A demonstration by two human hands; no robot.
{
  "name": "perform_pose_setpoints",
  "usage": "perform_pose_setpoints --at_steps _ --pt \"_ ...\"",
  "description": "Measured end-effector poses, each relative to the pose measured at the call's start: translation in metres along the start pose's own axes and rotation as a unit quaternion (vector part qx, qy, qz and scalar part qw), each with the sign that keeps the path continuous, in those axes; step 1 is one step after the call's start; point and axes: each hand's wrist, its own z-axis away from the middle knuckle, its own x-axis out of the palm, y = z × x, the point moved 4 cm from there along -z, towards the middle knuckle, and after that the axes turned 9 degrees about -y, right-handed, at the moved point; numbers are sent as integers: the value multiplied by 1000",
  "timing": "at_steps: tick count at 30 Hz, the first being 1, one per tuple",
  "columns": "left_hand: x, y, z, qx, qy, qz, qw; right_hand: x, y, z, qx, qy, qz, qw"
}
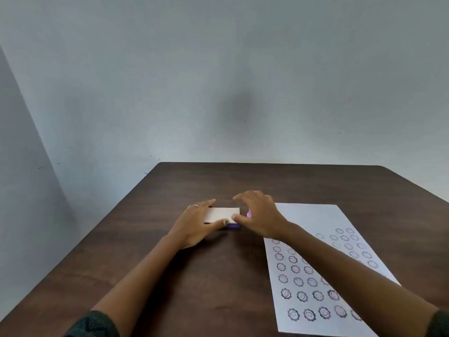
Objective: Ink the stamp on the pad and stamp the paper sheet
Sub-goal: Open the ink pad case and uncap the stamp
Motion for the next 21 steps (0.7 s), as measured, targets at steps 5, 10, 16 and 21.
perform_pose_setpoints --at_steps 5,10,16,21 --pt "-4 -15 2 0 -2 20 1000 10 -1 -13 -11 -102 57 993" --pt "-9 -17 4 2 -18 44 999 10 -6 -13 -32 -97 79 992" --pt "-24 -21 30 3 -79 50 996 14 -23 9 -70 -86 68 991" --pt "-32 -29 61 -8 -103 63 993 19 -41 24 -93 -85 47 991"
